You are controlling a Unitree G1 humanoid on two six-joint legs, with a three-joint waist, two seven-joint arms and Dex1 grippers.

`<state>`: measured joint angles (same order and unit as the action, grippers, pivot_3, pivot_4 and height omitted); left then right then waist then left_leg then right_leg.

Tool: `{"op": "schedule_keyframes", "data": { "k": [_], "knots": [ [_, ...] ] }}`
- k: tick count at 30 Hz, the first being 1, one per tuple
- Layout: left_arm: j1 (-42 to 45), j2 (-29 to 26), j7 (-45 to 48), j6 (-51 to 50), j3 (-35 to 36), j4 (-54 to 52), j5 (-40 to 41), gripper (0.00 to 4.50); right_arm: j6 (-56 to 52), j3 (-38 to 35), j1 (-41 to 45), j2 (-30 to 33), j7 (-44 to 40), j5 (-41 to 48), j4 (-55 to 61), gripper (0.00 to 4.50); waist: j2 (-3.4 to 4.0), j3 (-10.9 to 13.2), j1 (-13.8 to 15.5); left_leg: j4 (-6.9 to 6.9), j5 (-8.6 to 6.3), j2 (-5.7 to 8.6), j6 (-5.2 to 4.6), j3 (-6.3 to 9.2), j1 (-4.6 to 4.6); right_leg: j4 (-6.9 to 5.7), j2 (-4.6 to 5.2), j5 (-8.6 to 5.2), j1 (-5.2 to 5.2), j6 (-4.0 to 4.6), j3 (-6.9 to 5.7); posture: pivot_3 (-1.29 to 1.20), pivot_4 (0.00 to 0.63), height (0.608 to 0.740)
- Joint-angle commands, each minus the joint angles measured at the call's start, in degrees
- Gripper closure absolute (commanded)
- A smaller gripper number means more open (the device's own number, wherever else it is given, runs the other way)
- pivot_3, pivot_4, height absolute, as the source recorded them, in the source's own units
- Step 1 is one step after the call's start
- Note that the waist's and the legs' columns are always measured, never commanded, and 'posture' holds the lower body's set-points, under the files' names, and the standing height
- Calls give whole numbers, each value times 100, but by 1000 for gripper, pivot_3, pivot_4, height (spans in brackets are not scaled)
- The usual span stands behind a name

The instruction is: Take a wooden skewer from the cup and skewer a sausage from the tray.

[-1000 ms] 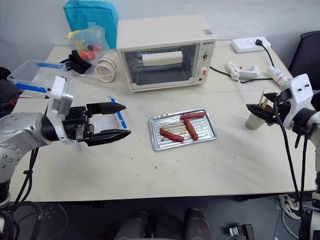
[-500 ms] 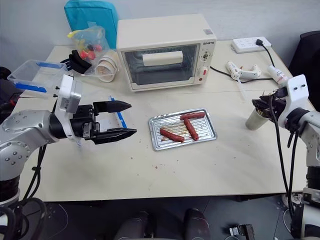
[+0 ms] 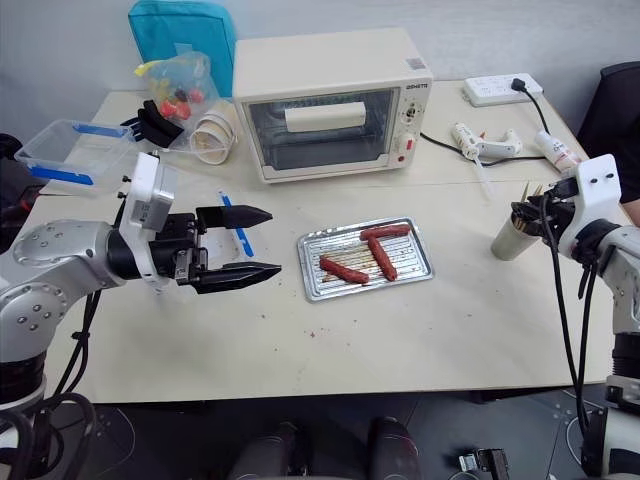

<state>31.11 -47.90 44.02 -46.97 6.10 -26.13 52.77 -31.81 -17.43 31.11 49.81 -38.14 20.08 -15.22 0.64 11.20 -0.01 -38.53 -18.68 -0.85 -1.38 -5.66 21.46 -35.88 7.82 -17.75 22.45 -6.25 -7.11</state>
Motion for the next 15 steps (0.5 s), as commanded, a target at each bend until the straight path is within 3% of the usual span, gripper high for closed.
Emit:
{"op": "schedule_keyframes", "data": {
  "k": [1,15],
  "knots": [
    [158,31,26,16,41,-90,-21,0,217,-73,174,-36,102,-77,-39,3038,0,0,-1,0,0,0,0,0,0,0,0,0,0,0,0,0,150,740],
    [230,77,-19,-34,103,-92,-72,0,233,27,459,-198,123,-112,-76,3038,0,0,8,-4,0,-1,0,0,1,0,-1,0,0,0,6,0,150,740]
  ]
}}
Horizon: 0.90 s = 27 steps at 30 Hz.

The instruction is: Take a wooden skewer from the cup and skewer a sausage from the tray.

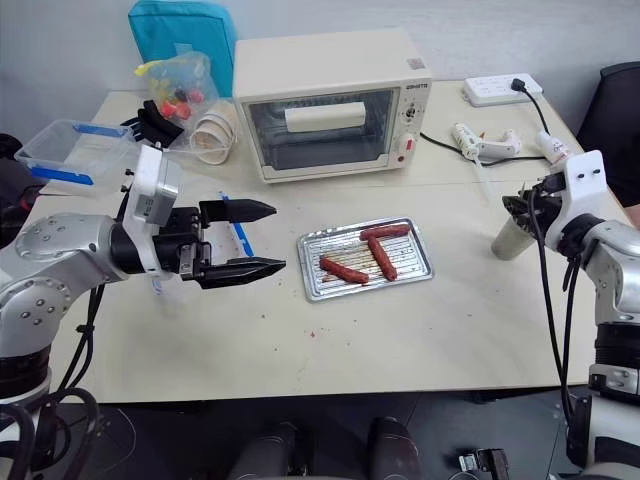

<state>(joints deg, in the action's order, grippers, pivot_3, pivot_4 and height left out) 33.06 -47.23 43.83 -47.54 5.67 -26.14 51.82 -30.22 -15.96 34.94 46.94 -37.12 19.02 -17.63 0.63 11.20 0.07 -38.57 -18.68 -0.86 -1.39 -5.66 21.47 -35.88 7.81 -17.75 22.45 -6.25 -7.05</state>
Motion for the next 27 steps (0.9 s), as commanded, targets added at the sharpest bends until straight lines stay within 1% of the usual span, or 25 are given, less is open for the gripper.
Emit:
{"op": "schedule_keyframes", "data": {
  "k": [1,4,7,8,9,10,20,27],
  "knots": [
    [34,12,1,22,149,-88,21,0,100,-110,86,84,22,-23,127,3038,0,0,-3,-1,0,0,0,0,1,0,0,0,0,0,4,0,150,740],
    [30,18,9,40,141,-82,-4,0,174,-59,120,55,62,-94,-6,3038,0,0,-11,0,0,0,0,0,1,0,-1,0,0,0,14,0,150,740],
    [68,41,5,47,136,-56,-13,0,149,-40,115,27,59,-104,4,3636,0,0,-12,0,0,0,0,0,1,0,-1,0,1,0,19,0,150,740],
    [78,49,6,46,139,-48,-11,0,135,-47,108,22,54,-104,27,3911,0,0,-12,0,0,0,0,0,1,0,-1,0,1,0,19,0,150,740],
    [87,58,8,46,137,-41,-13,0,132,-53,104,23,51,-108,38,4304,0,0,-11,0,0,0,0,0,1,0,-1,0,1,0,21,0,150,740],
    [92,63,11,48,135,-38,-20,0,138,-56,100,26,50,-116,43,4472,0,0,-11,0,0,0,0,0,1,0,-1,0,1,0,21,0,150,740],
    [133,122,74,105,127,63,-88,0,12,-94,219,164,45,-108,285,4472,0,0,-13,0,0,0,0,0,1,0,-1,0,1,0,27,0,150,740],
    [134,299,92,296,106,256,-251,0,-1051,-486,917,533,-13,456,707,4472,0,0,-11,1,0,-1,0,-2,2,-1,-1,0,5,0,28,0,150,740]
  ]
}}
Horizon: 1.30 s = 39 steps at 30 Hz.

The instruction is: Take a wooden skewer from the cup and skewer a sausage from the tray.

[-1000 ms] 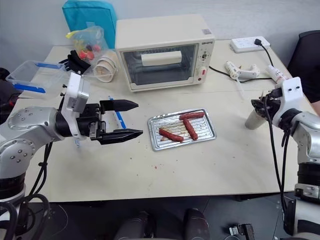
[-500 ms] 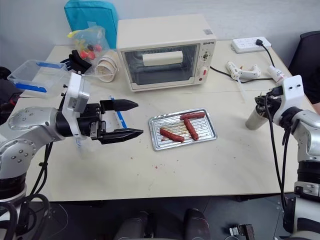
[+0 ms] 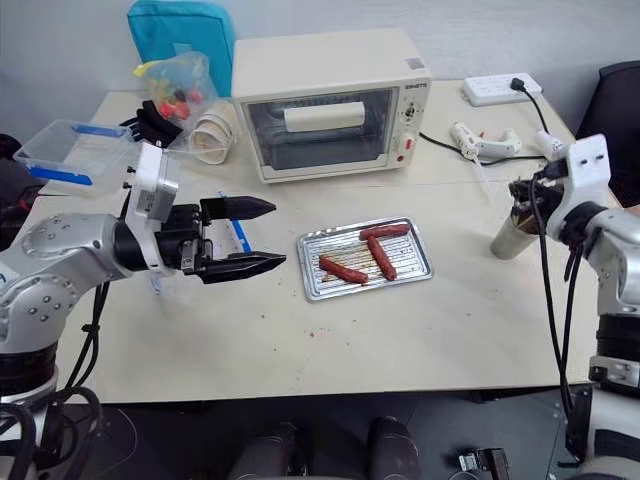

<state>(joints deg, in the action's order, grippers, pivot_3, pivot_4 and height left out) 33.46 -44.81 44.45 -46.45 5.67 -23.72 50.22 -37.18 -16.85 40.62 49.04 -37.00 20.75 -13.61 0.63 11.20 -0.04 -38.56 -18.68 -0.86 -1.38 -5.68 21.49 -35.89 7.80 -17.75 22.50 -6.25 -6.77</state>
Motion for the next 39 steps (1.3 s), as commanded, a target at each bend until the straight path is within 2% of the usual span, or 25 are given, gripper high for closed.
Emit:
{"op": "schedule_keyframes", "data": {
  "k": [1,7,10,12,15,18,20,22,25,29,32,36,39],
  "knots": [
    [85,92,34,209,96,26,-112,0,-510,-414,508,425,-61,360,309,4472,0,0,13,0,0,-1,0,0,0,1,-1,0,0,0,0,0,150,740],
    [113,294,81,340,58,121,-226,0,-1450,-432,1495,831,-227,832,348,4472,-1,0,1,1,0,-1,0,0,2,2,-1,0,1,0,5,0,150,740],
    [146,455,37,428,50,167,-284,0,-2391,-729,2244,595,177,1315,225,4472,-2,1,-5,3,0,-1,0,-3,3,1,-1,0,4,0,5,0,150,740],
    [157,600,-42,515,23,172,-367,0,-3192,-1143,2673,161,676,1704,182,4472,-2,0,-15,5,0,-3,0,-6,2,0,-2,0,6,0,6,0,150,740],
    [143,845,-196,626,-20,118,-478,0,-4556,-2132,3073,-986,1740,1984,390,4472,-24,-13,-14,4,0,-10,1,-6,3,0,-9,1,6,2,9,0,150,740],
    [-24,1092,-413,781,-133,-72,-654,0,-5467,-3107,2979,-2654,2846,2301,1025,4472,-28,-15,-16,4,0,-11,1,-6,4,-3,-8,2,5,3,16,0,150,740],
    [-101,1191,-506,863,-180,-127,-756,0,-5532,-3450,2920,-3303,3375,2569,1295,4472,-27,-15,-17,4,0,-11,1,-5,6,-6,-8,2,8,3,20,0,150,740],
    [-272,1395,-706,1102,-331,-235,-1046,0,-5532,-4264,2996,-4344,4379,2940,1621,4472,-26,-15,-19,6,1,-10,3,-4,20,-9,-12,2,25,3,27,0,150,740],
    [-510,1875,-1250,1656,-577,-242,-1736,0,-5532,-4910,2806,-5523,5675,3669,2121,4472,-22,-17,0,-17,4,-1,3,23,82,-21,-24,2,77,2,28,0,150,740],
    [-775,2326,-1868,2517,-926,87,-2889,0,-5512,-5384,2719,-6266,6931,4633,2404,4472,-22,-17,14,-60,15,27,-15,36,157,-48,-22,7,121,-6,59,0,150,740],
    [-831,2581,-2121,2902,-985,311,-3290,0,-5026,-5027,2428,-6410,7917,5804,2377,4472,-23,-17,-30,-59,25,22,-19,38,160,-26,-26,18,122,-27,72,0,150,740],
    [-872,2902,-2356,3205,-1127,562,-3702,0,-3733,-3711,1714,-6258,9177,7644,2385,4472,-22,-17,-129,-44,32,16,-13,37,151,-28,-31,19,123,-28,78,0,150,740],
    [-814,3086,-2338,3340,-1208,709,-3775,0,-2734,-2682,1227,-5932,9746,8738,2508,4472,-22,-17,-174,-39,33,15,-15,36,151,-26,-31,19,125,-28,80,0,150,740]
  ]
}}
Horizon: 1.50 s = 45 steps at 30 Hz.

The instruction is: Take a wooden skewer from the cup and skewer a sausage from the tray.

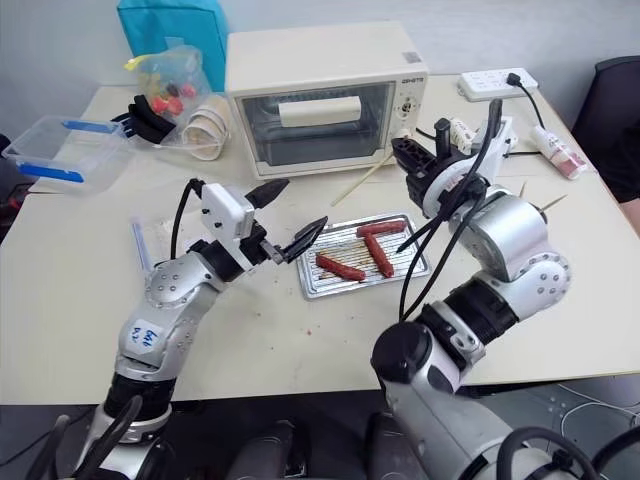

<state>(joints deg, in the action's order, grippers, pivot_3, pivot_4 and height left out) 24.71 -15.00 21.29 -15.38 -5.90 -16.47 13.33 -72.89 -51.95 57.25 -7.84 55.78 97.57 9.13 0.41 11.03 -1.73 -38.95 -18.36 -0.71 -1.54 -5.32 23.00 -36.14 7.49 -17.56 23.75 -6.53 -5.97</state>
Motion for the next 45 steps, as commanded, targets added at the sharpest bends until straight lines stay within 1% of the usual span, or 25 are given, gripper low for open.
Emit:
{"op": "schedule_keyframes", "data": {
  "k": [1,4,8,16,20,23,25,31,32,36,40,44,45],
  "knots": [
    [95,154,-11,238,-56,9,-85,0,1107,1131,-594,-95,557,1311,290,4472,0,0,-4,0,0,-2,0,-1,0,1,0,0,1,0,0,0,150,740],
    [188,239,66,232,-90,75,-57,0,1704,1782,-914,212,505,1543,458,4472,0,0,-1,-2,0,-3,-1,0,3,1,2,0,1,0,0,0,150,740],
    [247,265,230,221,-134,82,4,0,2184,2299,-1144,475,253,1543,582,4472,0,0,15,-4,0,-3,-4,2,5,3,4,0,1,0,0,0,150,740],
    [206,105,512,-83,-33,-297,196,0,2630,2803,-1403,963,-127,1543,540,4472,0,0,17,-6,-1,-5,-7,5,7,5,5,0,0,0,-2,0,150,740],
    [204,164,499,-236,-20,-399,312,0,2750,2920,-1471,1097,-223,1543,521,4472,0,0,17,-6,-1,-6,-7,6,7,7,6,0,0,0,0,0,150,740],
    [204,219,461,-256,-2,-417,357,543,2814,2995,-1527,1174,-291,1543,511,4500,0,0,27,-7,-1,-6,-8,7,9,7,8,0,-1,0,0,0,150,740],
    [217,242,435,-302,32,-416,388,1098,2831,3039,-1551,1224,-323,1543,491,4500,0,0,28,-8,-1,-5,-9,6,9,7,9,1,-1,-1,-1,0,150,740],
    [224,284,415,-373,43,-477,419,2969,2857,3086,-1562,1348,-420,1543,436,4500,0,0,24,-8,-1,-6,-10,7,9,8,8,1,-1,-1,-1,0,150,740],
    [226,293,405,-384,52,-483,426,3193,2860,3091,-1562,1358,-429,1543,434,4500,0,0,24,-8,-1,-5,-10,7,9,8,8,1,-1,-1,-1,0,150,740],
    [222,320,384,-403,72,-503,421,4468,2870,3119,-1575,1401,-464,1543,447,4500,0,0,26,-8,-1,-5,-10,7,9,8,8,1,-1,-1,-1,0,150,740],
    [239,344,379,-412,121,-503,458,4491,2850,3154,-1590,1482,-523,1543,444,4500,0,0,29,-8,-2,-5,-10,7,9,9,8,1,-1,-1,-1,0,150,740],
    [238,250,365,-528,181,-522,429,4491,2781,3244,-1631,1669,-645,1543,432,4500,0,0,29,-8,-2,-5,-10,7,9,9,8,1,-1,-1,-2,0,150,740],
    [230,215,367,-558,214,-532,428,4500,2767,3269,-1643,1704,-667,1543,435,3968,0,0,28,-8,-2,-5,-11,7,9,9,8,1,-1,-1,-1,0,150,740]
  ]
}}
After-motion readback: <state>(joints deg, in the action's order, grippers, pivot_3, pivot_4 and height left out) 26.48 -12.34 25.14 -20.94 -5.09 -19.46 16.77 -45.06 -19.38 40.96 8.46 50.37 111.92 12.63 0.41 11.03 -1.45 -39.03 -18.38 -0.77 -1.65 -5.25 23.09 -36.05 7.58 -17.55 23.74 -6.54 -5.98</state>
